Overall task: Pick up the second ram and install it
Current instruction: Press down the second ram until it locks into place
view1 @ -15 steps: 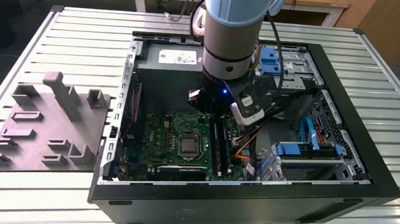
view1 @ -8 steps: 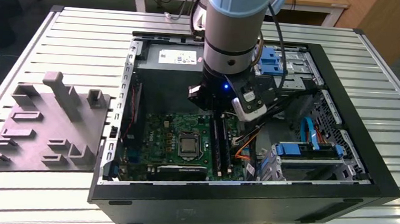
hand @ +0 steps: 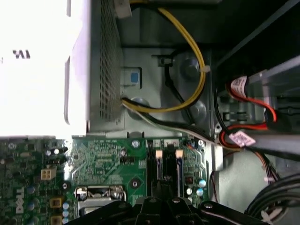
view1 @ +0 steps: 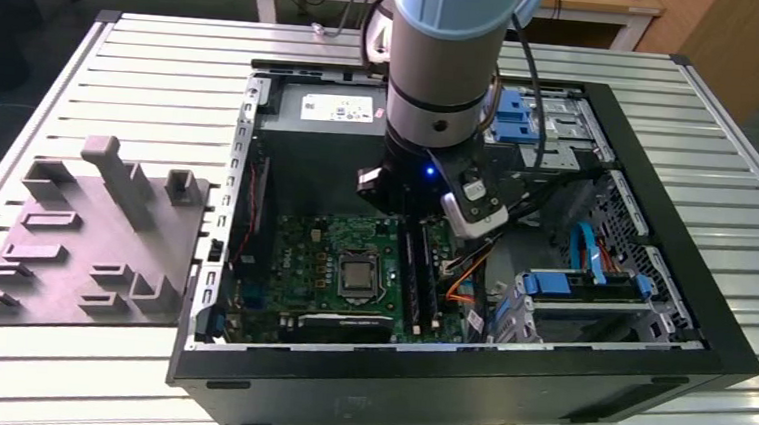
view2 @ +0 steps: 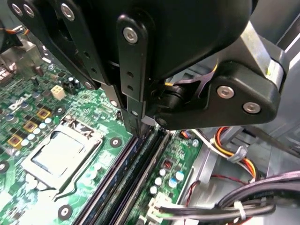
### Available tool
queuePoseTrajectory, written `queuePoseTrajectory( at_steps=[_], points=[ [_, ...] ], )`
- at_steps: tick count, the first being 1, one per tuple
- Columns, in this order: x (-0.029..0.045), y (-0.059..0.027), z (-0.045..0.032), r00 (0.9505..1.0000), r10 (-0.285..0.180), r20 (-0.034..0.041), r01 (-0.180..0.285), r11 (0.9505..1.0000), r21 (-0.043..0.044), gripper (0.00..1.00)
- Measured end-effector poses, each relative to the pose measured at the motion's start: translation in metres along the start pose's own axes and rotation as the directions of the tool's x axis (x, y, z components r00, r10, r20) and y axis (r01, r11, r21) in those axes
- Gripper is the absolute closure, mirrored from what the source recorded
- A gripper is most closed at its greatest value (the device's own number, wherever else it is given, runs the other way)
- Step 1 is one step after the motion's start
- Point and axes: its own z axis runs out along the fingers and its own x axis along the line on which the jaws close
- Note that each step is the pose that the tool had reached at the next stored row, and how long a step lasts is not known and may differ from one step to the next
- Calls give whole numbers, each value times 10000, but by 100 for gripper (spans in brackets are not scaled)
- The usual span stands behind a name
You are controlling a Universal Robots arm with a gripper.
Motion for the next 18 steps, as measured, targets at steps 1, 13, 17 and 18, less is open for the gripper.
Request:
queuePoseTrajectory(
  at_steps=[1, 13, 17, 18],
  points=[
    [-1, -24, -2, 10000, 0, 0, 0, 10000, 1, 90],
    [-12, -345, -30, 10000, 0, 0, 0, 10000, -1, 90],
    [-15, -444, -39, 10000, 0, 0, 0, 10000, 0, 90],
    [-16, -468, -41, 10000, 0, 0, 0, 10000, 0, 90]
  ],
)
